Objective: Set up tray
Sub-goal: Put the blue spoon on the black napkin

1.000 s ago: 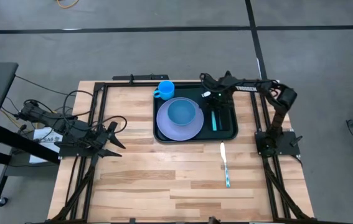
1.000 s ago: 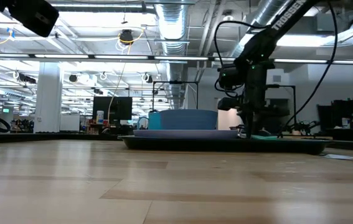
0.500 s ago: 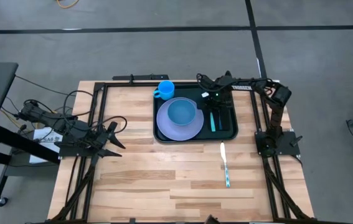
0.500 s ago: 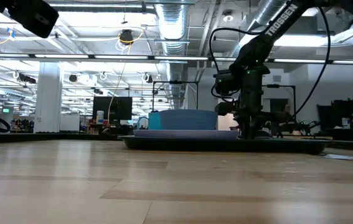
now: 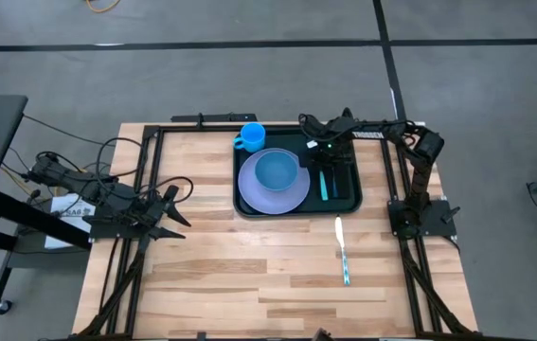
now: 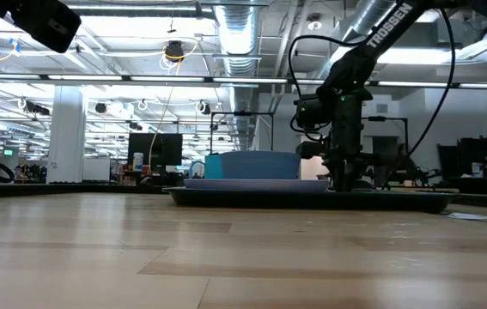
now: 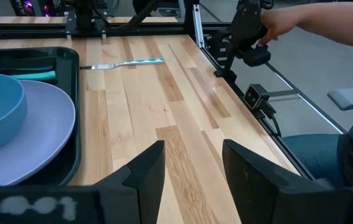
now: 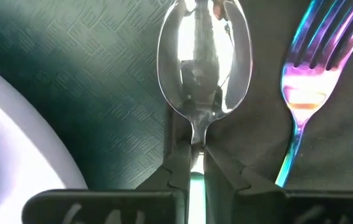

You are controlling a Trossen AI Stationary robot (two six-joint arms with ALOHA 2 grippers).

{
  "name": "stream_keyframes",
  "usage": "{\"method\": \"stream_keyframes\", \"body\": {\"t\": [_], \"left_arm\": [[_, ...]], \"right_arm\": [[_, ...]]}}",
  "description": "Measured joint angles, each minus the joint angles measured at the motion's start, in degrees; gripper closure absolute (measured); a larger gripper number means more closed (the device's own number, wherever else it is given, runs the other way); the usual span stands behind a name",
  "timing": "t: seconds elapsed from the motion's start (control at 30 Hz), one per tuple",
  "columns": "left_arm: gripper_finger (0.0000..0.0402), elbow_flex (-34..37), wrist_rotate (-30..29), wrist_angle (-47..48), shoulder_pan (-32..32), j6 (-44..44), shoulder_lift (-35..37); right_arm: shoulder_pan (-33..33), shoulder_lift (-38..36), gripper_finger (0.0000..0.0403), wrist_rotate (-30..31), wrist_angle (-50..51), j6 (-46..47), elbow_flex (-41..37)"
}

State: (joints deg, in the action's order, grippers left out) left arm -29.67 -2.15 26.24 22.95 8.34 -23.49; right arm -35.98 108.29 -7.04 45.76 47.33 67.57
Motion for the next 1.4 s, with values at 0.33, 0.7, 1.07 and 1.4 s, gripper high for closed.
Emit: {"method": "stream_keyframes", "body": {"t": [0.33, 0.7, 1.07, 1.4], "left_arm": [[0.0253, 0.00, 0.00, 0.04, 0.00, 0.02, 0.00], [0.0253, 0.00, 0.02, 0.04, 0.00, 0.04, 0.00], [0.0253, 0.00, 0.03, 0.04, 0.00, 0.76, 0.00], [0.0253, 0.00, 0.04, 0.03, 0.01, 1.05, 0.00]], "right_arm": [[0.03, -0.07, 0.0385, 1.48, -0.02, 2.31, 0.00], [0.42, -0.09, 0.0367, 2.75, -0.02, 5.10, 0.00], [1.48, -0.09, 0.0354, 3.03, -0.02, 3.64, 0.00], [2.06, -0.09, 0.0342, 3.56, 0.02, 3.69, 0.00]]}}
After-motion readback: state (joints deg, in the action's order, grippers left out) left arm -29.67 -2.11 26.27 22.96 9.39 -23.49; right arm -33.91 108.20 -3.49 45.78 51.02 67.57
